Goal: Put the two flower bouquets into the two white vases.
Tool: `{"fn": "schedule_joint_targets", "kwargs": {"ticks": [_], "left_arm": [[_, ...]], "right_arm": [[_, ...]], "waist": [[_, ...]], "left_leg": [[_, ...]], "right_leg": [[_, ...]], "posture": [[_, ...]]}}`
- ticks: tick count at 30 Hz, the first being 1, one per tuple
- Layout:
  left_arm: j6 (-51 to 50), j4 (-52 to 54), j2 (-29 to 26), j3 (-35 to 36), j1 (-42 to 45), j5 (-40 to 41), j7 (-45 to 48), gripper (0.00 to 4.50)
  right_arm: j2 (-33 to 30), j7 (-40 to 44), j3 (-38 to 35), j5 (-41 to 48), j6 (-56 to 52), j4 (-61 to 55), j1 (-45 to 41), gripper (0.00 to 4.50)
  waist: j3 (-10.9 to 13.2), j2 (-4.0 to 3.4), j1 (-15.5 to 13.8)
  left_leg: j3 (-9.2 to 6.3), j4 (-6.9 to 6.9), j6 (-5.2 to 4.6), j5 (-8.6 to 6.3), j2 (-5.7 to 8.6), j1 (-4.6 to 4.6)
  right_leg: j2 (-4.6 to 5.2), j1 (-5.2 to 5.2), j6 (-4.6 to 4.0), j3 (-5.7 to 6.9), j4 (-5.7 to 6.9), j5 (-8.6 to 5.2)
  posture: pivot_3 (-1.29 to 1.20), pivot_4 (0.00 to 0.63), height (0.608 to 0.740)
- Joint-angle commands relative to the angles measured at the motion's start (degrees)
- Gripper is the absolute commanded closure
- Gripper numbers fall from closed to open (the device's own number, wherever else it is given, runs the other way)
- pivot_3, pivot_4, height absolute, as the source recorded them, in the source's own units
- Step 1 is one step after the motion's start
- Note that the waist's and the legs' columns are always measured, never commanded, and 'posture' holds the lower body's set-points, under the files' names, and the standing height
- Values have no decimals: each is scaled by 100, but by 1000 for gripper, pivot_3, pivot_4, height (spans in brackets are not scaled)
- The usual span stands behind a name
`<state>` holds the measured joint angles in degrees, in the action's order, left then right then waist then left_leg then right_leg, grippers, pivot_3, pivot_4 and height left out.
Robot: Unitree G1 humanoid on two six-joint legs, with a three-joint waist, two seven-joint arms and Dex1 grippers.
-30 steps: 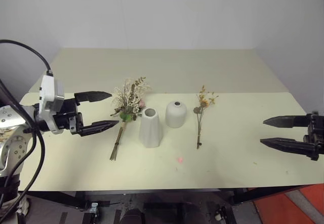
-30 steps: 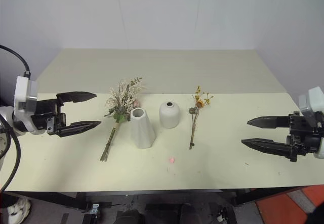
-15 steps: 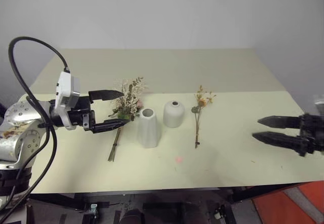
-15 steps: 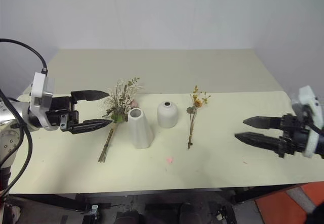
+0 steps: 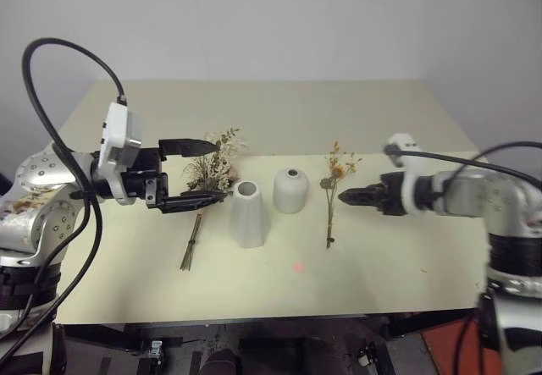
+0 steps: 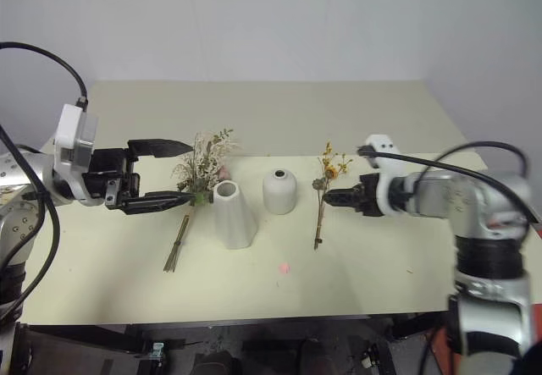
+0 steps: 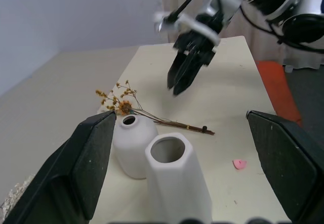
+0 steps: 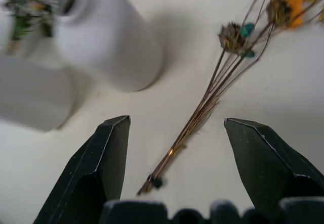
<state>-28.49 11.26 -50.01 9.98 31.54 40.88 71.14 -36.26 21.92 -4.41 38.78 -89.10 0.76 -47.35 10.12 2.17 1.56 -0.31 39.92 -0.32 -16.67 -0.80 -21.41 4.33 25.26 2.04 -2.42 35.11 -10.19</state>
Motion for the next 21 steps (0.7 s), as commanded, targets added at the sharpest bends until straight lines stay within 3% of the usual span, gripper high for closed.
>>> {"fn": "schedule_joint_targets", "kwargs": {"ticks": [1, 13, 16, 21], "left_arm": [[16, 85, 20, 64, 132, 89, -4, 17], [50, 237, 113, 133, -72, 64, -95, 17], [64, 289, 126, 165, -137, 66, -142, 0], [96, 341, 133, 203, -223, 68, -184, 0]], "right_arm": [[133, -174, 275, -376, -72, 322, -381, 940], [648, 241, 1935, -1658, 1151, 2021, -1002, 940], [705, 498, 2208, -1861, 1366, 2295, -1124, 1503], [798, 872, 2646, -2202, 1559, 2468, -1251, 3238]], "waist": [[0, 0, 2], [-1, -1, 97], [-1, 0, 114], [-4, 0, 139]], "left_leg": [[0, 0, 0, 0, 1, -6], [0, 1, -5, -3, 1, 1], [0, 1, -5, -3, 1, 14], [0, 0, -5, -3, -3, 32]], "right_leg": [[2, 2, 1, 0, -1, 1], [2, -2, 3, 3, -6, 2], [0, -6, 3, 1, -9, 2], [-4, -15, -1, -2, -2, 4]], "posture": [[0, 150, 740], [0, 150, 740], [0, 150, 740], [0, 150, 740]]}}
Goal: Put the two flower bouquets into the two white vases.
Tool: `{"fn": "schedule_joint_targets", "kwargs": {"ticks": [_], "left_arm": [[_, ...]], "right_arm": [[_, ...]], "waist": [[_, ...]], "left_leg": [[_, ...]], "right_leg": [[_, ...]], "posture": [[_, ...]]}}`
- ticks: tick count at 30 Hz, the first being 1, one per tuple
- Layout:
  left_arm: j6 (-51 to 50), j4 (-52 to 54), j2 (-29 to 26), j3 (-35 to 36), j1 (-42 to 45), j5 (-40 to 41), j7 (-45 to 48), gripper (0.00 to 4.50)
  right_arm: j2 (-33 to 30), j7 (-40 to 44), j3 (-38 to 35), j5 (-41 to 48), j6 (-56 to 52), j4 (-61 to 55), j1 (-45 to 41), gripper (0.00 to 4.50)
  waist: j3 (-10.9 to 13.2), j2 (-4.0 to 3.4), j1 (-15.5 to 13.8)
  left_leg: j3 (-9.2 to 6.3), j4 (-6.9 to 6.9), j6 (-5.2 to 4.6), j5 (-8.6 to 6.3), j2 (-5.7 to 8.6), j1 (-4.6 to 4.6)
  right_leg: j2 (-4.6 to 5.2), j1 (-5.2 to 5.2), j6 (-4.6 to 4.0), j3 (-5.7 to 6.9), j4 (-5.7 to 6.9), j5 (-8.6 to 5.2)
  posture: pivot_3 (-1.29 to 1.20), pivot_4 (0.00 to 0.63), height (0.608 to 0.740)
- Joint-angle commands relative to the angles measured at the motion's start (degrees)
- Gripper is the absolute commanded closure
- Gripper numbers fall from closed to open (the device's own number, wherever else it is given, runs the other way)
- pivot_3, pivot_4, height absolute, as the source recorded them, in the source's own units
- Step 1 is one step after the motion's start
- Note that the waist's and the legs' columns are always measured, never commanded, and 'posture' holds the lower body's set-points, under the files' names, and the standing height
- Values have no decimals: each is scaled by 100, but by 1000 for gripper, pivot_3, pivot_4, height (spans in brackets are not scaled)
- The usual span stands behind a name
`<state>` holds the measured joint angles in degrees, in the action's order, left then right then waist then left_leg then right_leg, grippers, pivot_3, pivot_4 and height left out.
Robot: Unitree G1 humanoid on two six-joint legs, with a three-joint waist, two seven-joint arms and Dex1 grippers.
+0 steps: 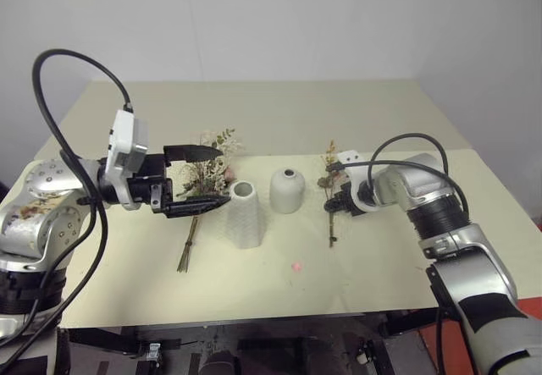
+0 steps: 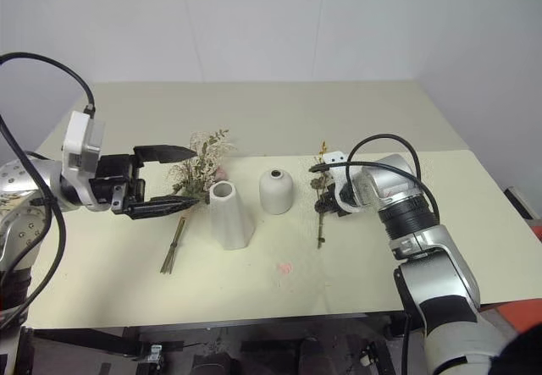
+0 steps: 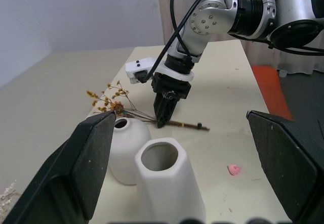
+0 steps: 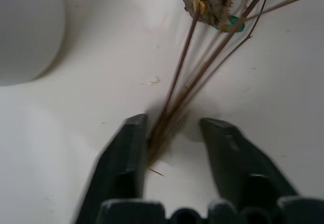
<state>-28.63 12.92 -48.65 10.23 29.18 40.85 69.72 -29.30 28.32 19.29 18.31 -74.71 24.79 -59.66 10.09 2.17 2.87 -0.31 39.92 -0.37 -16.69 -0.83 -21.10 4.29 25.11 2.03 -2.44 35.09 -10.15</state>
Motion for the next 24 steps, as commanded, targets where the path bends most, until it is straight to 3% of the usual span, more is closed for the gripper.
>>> {"fn": "schedule_joint_targets", "kwargs": {"ticks": [1, 4, 10, 16, 18, 21, 24], "left_arm": [[118, 188, 3, 177, 1, 67, -56, 0], [125, 214, 7, 176, -12, 72, -88, 0], [187, 149, -3, 185, -30, 28, -76, 0], [295, -126, -125, 273, -152, -10, 137, 0], [344, -328, -149, 286, -124, -35, 245, 0], [471, -717, -150, 175, 45, -150, 438, 0], [521, -1021, -114, 81, 235, -223, 587, 0]], "right_arm": [[127, 283, 339, -214, 131, 73, -17, 3565], [167, 410, 421, -354, 98, 48, 19, 4454], [27, 159, 21, -604, -164, -221, 352, 4454], [4, -649, -2161, -524, -295, -1759, 837, 4454], [85, -762, -2630, -425, 34, -2498, 1048, 4454], [804, -1061, -3500, -112, 1656, -3655, 1362, 4454], [1240, -1030, -3671, 156, 2217, -3975, 1368, 4454]], "waist": [[-1, 1, 18], [-4, 4, 59], [-6, 6, 53], [-3, 3, -93], [-2, 1, -88], [-2, 1, -40], [-1, 0, -7]], "left_leg": [[0, 0, 0, 0, -1, 1], [-1, -2, 0, 0, -2, 0], [-3, -3, 0, 0, -2, -1], [-5, -4, 0, 0, 3, -20], [-3, -3, 1, 1, 6, -30], [-6, -9, 1, 0, 3, -28], [-5, -10, 1, 1, -2, -25]], "right_leg": [[-2, 0, 0, 0, 0, 0], [-2, 1, 0, 0, -1, 0], [-1, 1, -1, 2, -1, 0], [5, 13, 0, 5, -2, 0], [8, 22, 0, 4, -2, 1], [4, 22, 1, 6, -2, 0], [-3, 28, 0, 2, -1, 0]], "posture": [[0, 150, 740], [0, 150, 740], [0, 150, 740], [0, 150, 740], [0, 150, 740], [0, 150, 740], [0, 150, 740]]}}
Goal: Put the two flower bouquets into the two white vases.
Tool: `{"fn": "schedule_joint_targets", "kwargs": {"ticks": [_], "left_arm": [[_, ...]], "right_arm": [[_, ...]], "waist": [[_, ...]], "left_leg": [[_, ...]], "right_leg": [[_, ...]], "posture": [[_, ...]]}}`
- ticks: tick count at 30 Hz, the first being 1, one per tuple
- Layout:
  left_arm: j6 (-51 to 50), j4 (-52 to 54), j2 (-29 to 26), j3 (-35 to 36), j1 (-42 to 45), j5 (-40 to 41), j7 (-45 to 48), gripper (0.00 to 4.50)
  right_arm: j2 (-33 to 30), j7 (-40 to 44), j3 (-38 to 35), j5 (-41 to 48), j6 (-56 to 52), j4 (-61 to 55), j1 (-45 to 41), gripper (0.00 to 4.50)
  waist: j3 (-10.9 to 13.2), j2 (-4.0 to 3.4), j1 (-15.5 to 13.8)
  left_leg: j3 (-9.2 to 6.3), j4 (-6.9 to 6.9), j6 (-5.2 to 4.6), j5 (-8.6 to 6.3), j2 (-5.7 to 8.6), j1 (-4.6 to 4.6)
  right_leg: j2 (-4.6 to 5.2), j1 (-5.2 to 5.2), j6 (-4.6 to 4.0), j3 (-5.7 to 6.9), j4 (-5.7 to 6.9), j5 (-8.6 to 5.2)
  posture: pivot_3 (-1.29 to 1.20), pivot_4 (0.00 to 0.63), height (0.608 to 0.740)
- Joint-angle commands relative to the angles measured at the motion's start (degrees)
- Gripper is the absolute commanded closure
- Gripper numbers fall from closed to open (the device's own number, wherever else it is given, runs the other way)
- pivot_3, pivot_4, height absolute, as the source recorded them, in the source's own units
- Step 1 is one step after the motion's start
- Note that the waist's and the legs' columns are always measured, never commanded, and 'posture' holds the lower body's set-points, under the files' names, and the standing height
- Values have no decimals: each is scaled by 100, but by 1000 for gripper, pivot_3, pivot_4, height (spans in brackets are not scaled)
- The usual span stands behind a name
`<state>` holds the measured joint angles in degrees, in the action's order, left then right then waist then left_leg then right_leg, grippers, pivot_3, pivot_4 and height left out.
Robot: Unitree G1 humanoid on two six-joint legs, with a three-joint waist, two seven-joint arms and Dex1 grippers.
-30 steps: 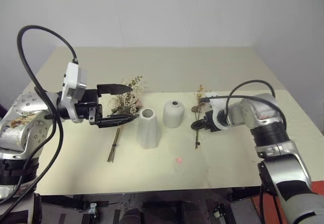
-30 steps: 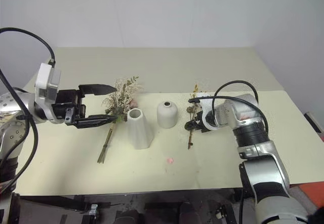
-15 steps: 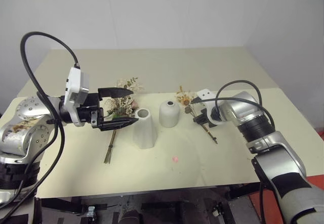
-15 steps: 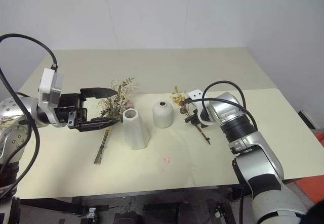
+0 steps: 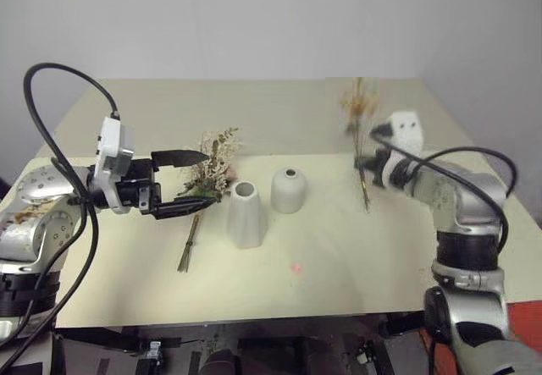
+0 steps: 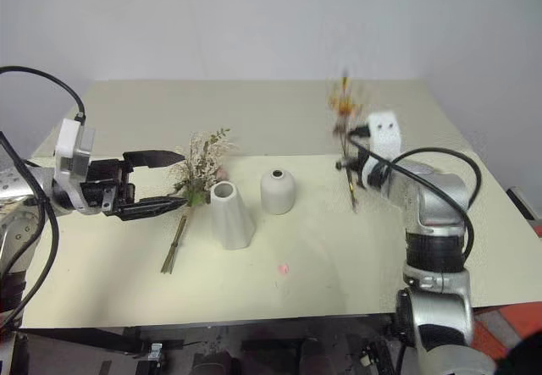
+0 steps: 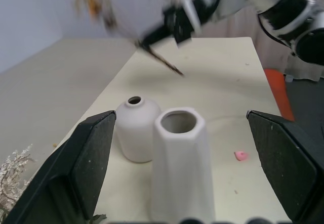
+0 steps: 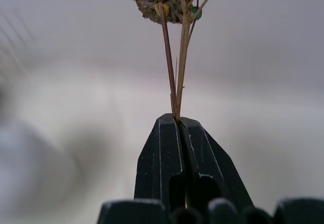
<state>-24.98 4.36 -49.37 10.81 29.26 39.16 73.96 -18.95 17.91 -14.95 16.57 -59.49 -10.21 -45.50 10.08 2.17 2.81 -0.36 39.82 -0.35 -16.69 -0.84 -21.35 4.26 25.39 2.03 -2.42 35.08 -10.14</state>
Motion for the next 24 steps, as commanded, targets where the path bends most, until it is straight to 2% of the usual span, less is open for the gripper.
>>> {"fn": "schedule_joint_targets", "kwargs": {"ticks": [1, 8, 14, 24], "left_arm": [[141, -264, -26, 0, 291, -54, 201, 0], [129, -516, 98, -174, 510, -132, 329, 0], [-56, -345, 163, -160, 639, -85, 137, 0], [-337, -56, 106, -80, 633, -11, -146, 0]], "right_arm": [[347, 49, -245, 453, 845, -544, -43, 4454], [919, 393, 512, 631, 2008, -736, 198, 4454], [1185, 391, 1071, 320, 2923, -201, 216, 4454], [1324, 378, 1171, 270, 3595, 666, 145, 4454]], "waist": [[0, 0, -4], [1, -3, -16], [2, -3, -16], [2, -4, -16]], "left_leg": [[0, 0, 0, 0, 0, 7], [-1, -2, 0, 0, 0, 10], [0, -1, 0, 0, 3, 6], [-1, -1, 1, 1, 2, 7]], "right_leg": [[0, -5, 0, 0, 1, 0], [2, -11, -1, 2, 10, 0], [6, -11, -1, 3, 14, 0], [5, -10, -1, 3, 14, 1]], "posture": [[0, 150, 740], [0, 150, 740], [0, 150, 740], [0, 150, 740]]}}
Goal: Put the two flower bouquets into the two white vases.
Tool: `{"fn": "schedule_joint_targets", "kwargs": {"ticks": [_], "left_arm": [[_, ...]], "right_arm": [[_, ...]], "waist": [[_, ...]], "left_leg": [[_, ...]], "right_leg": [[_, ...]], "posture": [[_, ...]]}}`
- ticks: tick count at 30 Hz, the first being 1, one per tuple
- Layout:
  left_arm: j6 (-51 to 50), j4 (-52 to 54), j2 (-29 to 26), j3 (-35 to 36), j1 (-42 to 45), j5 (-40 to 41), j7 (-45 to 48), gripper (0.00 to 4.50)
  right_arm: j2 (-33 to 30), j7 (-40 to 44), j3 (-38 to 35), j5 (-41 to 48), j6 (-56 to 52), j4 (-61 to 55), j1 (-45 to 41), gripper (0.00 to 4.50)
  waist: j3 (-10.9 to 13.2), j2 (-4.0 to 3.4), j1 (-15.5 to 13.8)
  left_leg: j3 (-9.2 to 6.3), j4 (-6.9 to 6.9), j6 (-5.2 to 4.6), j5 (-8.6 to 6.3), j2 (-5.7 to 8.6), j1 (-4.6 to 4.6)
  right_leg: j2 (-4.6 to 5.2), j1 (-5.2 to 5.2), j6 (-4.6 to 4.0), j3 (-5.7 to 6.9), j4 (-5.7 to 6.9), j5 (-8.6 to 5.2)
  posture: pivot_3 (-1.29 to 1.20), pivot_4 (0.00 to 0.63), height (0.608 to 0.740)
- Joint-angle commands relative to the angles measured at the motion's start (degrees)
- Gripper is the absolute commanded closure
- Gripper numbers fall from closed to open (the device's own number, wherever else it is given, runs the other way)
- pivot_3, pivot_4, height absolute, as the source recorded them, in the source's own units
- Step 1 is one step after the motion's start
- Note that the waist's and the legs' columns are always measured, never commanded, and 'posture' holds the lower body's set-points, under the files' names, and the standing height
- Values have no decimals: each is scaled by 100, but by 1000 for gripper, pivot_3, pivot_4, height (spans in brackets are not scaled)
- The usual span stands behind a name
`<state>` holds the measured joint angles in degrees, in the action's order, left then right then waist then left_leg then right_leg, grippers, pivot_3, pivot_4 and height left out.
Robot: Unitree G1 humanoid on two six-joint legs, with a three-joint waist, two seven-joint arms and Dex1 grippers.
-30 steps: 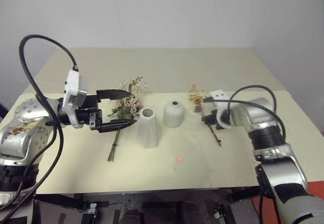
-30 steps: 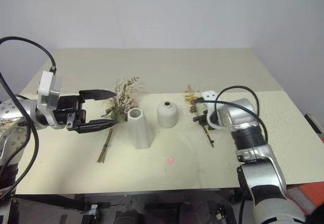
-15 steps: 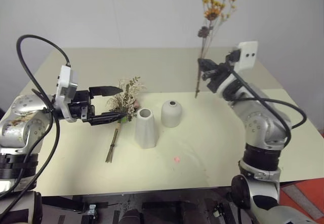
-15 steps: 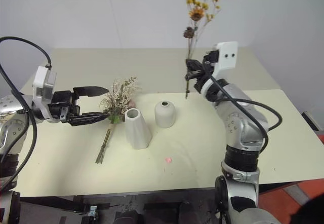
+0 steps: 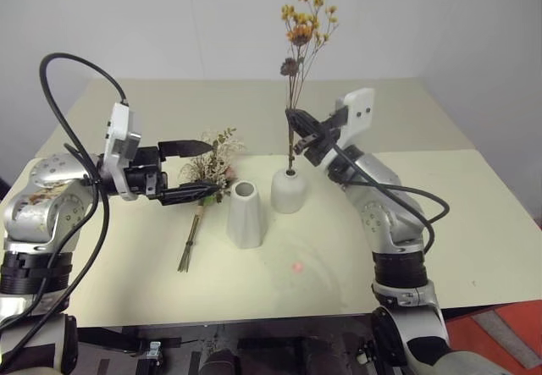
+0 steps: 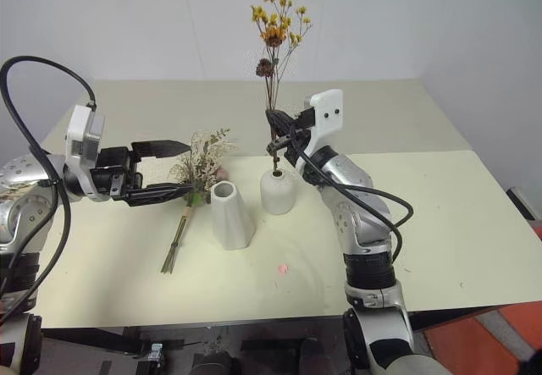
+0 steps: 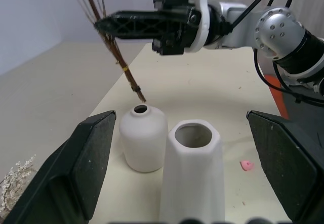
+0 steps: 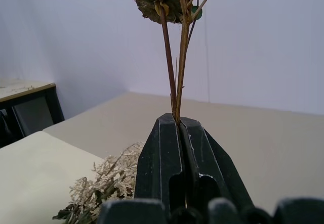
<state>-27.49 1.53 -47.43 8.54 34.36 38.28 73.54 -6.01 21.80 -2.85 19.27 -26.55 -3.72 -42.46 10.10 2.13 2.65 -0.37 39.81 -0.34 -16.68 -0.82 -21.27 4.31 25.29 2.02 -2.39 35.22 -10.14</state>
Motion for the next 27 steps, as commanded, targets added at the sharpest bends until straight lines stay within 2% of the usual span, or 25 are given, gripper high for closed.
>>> {"fn": "schedule_joint_targets", "kwargs": {"ticks": [1, 16, 27], "left_arm": [[-119, 248, -92, 165, 112, 88, -140, 0], [-618, 730, -381, 638, -286, 311, -505, 0], [-759, 930, -443, 709, -409, 405, -668, 0]], "right_arm": [[39, -11, -21, -9, 352, 76, -170, 4454], [104, 40, 210, -131, 695, 394, 27, 4454], [98, 80, 461, -370, 885, 364, 442, 4454]], "waist": [[0, 0, 1], [1, -2, 9], [1, -2, 3]], "left_leg": [[0, 0, 0, 0, 0, 0], [-1, -1, 0, 0, -1, 0], [0, 0, 2, 1, 0, 2]], "right_leg": [[0, 0, 0, 0, 1, 0], [-1, 3, 0, -1, 1, 0], [0, 3, 0, -1, -4, 0]], "posture": [[0, 150, 740], [0, 150, 740], [0, 150, 740]]}}
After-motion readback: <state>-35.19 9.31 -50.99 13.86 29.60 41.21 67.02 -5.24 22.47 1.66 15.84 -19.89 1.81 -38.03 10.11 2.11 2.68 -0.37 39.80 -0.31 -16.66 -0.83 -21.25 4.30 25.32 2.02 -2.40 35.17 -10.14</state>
